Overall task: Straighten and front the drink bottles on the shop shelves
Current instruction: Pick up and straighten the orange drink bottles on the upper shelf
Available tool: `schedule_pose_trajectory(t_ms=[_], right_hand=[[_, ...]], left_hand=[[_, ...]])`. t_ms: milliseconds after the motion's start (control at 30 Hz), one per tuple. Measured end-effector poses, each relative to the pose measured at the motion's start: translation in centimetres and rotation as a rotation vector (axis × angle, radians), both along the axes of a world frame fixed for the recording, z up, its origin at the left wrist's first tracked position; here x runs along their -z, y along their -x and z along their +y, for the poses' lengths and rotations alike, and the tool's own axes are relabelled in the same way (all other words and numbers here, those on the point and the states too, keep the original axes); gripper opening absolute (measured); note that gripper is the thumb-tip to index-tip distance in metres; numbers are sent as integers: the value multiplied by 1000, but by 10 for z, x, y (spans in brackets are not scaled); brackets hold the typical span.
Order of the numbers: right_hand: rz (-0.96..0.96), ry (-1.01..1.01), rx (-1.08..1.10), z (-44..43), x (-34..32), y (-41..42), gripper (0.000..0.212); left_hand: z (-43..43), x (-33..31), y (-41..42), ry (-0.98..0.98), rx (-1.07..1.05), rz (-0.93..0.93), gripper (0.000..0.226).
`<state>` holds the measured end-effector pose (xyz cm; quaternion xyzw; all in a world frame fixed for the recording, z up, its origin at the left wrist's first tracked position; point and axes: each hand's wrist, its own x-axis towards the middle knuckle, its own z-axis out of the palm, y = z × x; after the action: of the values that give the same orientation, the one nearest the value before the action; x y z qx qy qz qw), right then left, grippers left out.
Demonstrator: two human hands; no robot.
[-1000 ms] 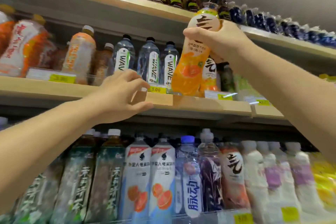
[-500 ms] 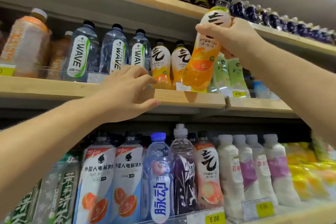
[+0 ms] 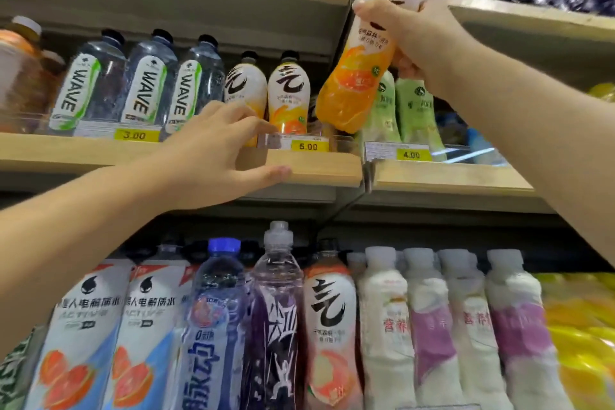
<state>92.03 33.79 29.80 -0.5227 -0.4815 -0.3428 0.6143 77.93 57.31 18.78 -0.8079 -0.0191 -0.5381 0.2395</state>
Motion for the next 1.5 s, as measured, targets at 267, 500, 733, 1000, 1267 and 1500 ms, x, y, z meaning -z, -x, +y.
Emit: schedule_pose_trajectory(t_ms=[267,500,733,1000,1267,1500], right_hand=[[43,17,23,16,-12,-16,79],[38,37,117,36,-16,-19,88],[56,241,355,47,-21,-27,76],[-38,299,381,55,-20,-32,61],[-87,244,431,61,-18,-37,71],[-192,260,633,70,-18,-40,79]], left_hand=[[-7,-2,-4,77,-25,11,89],[-5,-1,-5,71,-30,-8,89],[-4,0,-3,53,-28,-21,87],[-2,1,-5,28,-29,-37,86],[-1,2,-7,11,-35,-46,88],[-2,3,-6,-4,-54,-43,89]])
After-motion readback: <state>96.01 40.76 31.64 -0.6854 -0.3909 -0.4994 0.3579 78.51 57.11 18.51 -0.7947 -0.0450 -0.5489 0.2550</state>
